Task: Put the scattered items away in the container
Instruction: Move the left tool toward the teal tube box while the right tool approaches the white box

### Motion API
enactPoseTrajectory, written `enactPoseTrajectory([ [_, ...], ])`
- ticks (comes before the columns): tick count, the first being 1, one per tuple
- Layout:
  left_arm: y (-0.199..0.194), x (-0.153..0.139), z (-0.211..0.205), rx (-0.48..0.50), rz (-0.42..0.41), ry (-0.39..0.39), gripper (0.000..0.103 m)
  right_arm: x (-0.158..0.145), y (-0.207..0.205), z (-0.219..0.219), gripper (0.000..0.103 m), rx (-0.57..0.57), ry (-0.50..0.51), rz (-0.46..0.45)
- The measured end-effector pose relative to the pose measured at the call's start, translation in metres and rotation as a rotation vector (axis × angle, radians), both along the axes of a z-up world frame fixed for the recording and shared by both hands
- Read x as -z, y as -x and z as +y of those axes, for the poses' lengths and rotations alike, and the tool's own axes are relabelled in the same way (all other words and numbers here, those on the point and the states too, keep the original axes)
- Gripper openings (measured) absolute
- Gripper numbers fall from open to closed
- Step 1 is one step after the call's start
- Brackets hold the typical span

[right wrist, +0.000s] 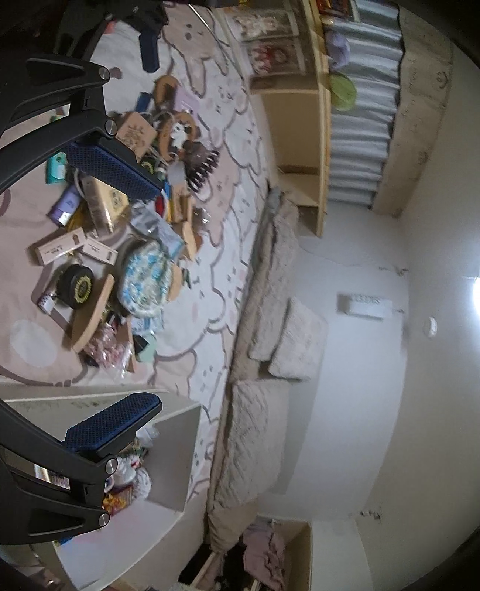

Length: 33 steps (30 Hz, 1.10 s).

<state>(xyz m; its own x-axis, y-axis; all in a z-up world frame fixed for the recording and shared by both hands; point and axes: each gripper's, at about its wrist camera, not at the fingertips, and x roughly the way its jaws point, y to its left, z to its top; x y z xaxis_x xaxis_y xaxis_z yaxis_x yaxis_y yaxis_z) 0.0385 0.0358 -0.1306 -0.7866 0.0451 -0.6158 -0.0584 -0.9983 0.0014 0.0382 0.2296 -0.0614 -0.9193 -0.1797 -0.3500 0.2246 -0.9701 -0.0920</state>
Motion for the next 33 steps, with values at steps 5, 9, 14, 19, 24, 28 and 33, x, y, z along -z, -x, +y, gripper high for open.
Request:
enactPoseTrajectory([
  [5, 0.009, 0.022, 0.007, -0.037, -0.099, -0.061, 0.103, 0.013, 0.017, 0.002, 0.103, -0.031, -0.023, -0.068],
  [9, 0.012, 0.032, 0.017, -0.042, -0.124, -0.046, 0.103, 0.025, 0.024, -0.002, 0.103, -0.05, -0.107, -0.083],
  [14, 0.019, 0.041, 0.028, -0.075, -0.155, -0.046, 0.103, 0.037, 0.03, -0.01, 0.103, -0.094, -0.206, -0.076],
  [19, 0.026, 0.052, 0.035, -0.109, -0.184, -0.04, 0.103, 0.05, 0.031, -0.02, 0.103, -0.143, -0.302, -0.087],
  [24, 0.03, 0.062, 0.035, -0.134, -0.2, -0.008, 0.103, 0.06, 0.027, -0.03, 0.103, -0.181, -0.397, -0.083],
  [28, 0.028, 0.063, 0.031, -0.148, -0.204, 0.003, 0.103, 0.065, 0.031, -0.032, 0.103, -0.186, -0.418, -0.104],
  [33, 0.02, 0.065, 0.025, -0.15, -0.208, 0.032, 0.103, 0.074, 0.035, -0.036, 0.103, -0.177, -0.449, -0.133],
])
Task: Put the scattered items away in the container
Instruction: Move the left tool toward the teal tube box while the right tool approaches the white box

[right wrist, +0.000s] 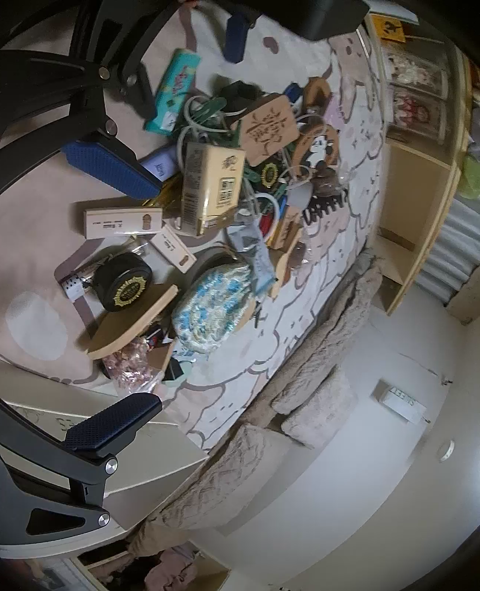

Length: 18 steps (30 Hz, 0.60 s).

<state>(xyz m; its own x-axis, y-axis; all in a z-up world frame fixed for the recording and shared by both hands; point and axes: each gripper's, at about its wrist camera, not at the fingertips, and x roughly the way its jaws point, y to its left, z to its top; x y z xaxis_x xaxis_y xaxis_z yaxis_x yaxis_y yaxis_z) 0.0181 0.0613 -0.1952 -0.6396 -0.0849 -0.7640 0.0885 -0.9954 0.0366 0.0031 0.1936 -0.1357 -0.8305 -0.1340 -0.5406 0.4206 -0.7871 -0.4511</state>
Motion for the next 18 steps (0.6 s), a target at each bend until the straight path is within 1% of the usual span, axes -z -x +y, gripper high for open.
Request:
enactPoseTrajectory([
  [7, -0.011, -0.001, -0.014, -0.023, -0.017, 0.022, 0.103, 0.007, -0.001, -0.004, 0.103, -0.007, -0.034, -0.012],
  [10, -0.016, -0.003, -0.026, -0.078, -0.018, 0.042, 0.103, 0.008, -0.001, -0.003, 0.103, 0.007, -0.05, -0.018],
  [15, -0.017, -0.002, -0.045, -0.145, -0.029, 0.026, 0.103, 0.008, -0.004, -0.002, 0.103, 0.004, -0.053, -0.023],
  [18, -0.013, -0.003, -0.051, -0.175, -0.027, 0.033, 0.103, 0.011, -0.004, -0.004, 0.103, -0.009, -0.076, -0.037],
])
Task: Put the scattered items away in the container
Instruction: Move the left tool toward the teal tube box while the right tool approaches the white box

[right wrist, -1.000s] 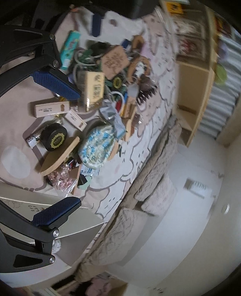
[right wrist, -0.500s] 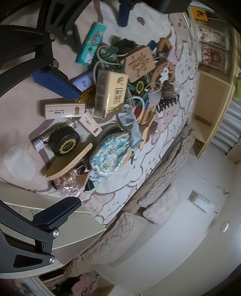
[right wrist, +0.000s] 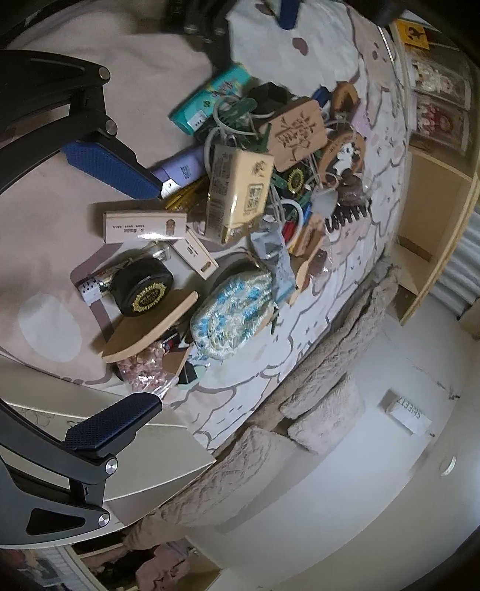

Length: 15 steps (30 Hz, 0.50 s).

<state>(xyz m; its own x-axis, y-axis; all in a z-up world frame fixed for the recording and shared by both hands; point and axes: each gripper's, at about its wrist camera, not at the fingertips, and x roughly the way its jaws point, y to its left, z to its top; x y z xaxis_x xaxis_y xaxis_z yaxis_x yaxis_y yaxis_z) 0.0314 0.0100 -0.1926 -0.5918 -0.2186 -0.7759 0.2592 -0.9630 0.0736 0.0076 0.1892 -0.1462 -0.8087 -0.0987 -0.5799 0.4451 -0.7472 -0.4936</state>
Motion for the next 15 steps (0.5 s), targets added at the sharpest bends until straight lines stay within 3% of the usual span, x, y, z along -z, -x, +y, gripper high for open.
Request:
enactPoseTrajectory([
  [4, 0.005, 0.001, -0.013, -0.049, -0.007, -0.006, 0.103, 0.007, 0.005, -0.001, 0.103, -0.008, -0.038, -0.078],
  [9, 0.006, 0.001, -0.015, -0.055, 0.002, 0.01, 0.103, 0.009, 0.009, 0.003, 0.103, 0.032, -0.052, -0.085],
  [15, -0.001, -0.005, 0.0, 0.082, 0.046, -0.072, 0.103, 0.012, 0.02, 0.011, 0.103, 0.141, -0.098, -0.061],
])
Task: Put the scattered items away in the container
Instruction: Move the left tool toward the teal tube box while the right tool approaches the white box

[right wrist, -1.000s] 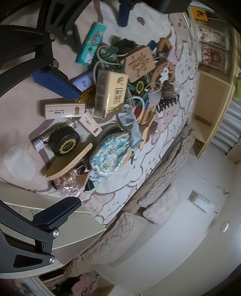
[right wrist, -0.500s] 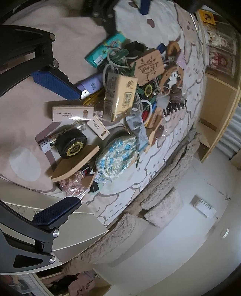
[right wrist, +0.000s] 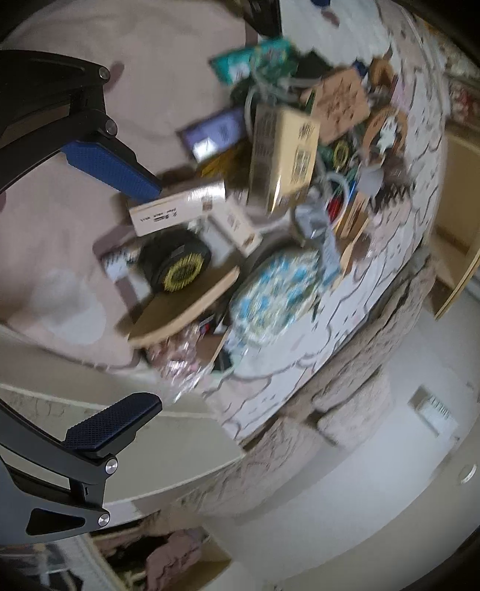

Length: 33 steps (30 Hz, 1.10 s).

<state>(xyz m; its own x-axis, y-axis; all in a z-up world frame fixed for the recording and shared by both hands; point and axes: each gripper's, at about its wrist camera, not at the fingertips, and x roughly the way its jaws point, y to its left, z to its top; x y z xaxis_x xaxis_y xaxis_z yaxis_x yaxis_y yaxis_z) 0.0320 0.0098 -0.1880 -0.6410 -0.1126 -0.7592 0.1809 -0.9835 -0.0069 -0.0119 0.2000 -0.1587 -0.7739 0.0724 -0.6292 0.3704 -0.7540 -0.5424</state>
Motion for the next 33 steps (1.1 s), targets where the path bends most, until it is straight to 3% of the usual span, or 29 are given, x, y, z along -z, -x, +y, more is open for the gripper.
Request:
enactPoseTrajectory([
  [5, 0.0, -0.001, 0.017, 0.097, 0.013, -0.025, 0.103, -0.003, 0.003, 0.008, 0.103, 0.039, 0.017, 0.006],
  [13, 0.011, 0.004, 0.036, 0.119, 0.019, -0.001, 0.103, -0.005, 0.001, 0.009, 0.103, 0.054, 0.005, 0.023],
  [33, 0.021, 0.01, 0.052, 0.071, 0.038, -0.004, 0.103, -0.016, 0.001, 0.012, 0.103, 0.073, 0.043, 0.076],
])
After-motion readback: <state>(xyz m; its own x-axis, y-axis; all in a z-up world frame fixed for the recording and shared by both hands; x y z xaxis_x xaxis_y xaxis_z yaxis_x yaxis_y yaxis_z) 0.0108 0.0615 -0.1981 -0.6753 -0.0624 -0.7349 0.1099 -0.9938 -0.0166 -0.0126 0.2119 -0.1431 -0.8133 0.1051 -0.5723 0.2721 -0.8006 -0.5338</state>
